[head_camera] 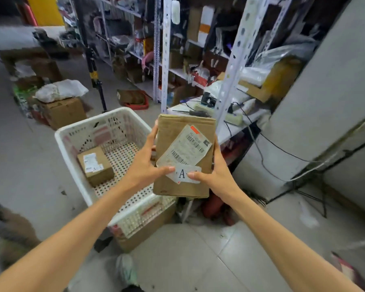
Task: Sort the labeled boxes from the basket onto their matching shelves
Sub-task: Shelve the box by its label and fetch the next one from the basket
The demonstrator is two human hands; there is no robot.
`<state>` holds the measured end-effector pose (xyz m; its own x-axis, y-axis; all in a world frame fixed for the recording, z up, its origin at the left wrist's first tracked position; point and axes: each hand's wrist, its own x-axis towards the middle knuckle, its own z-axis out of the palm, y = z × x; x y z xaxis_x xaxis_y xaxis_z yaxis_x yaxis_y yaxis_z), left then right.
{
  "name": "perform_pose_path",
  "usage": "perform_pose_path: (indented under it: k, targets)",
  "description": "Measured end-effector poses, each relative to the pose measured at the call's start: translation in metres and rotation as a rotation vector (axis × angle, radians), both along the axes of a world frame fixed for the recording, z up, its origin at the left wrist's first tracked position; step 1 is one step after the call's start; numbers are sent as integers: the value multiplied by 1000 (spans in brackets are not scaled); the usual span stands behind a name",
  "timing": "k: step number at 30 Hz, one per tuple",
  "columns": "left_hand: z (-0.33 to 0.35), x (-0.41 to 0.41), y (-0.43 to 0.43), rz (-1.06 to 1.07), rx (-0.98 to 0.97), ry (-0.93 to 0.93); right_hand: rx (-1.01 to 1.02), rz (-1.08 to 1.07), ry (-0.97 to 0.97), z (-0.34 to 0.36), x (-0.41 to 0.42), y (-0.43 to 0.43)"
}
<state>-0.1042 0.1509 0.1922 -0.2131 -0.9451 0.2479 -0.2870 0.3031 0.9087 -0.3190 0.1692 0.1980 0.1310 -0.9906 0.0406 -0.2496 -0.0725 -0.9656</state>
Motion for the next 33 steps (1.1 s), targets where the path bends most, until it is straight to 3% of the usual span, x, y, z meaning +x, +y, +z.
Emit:
perform_pose_path:
  k: [9,17,28,33]
  targets:
    - [11,-129,30,-222,20,-44,29,-246,-48,1,-120,76]
    - [64,-292,2,-573,-36,80,-75,-555,-67,58,-252,105]
    - [168,-547,-23,-1037,-238,307,-273,-1141,210,176,-414,145]
    - [191,-619,-21,-1207,-305,332,-392,-1338,218,190,-448,158]
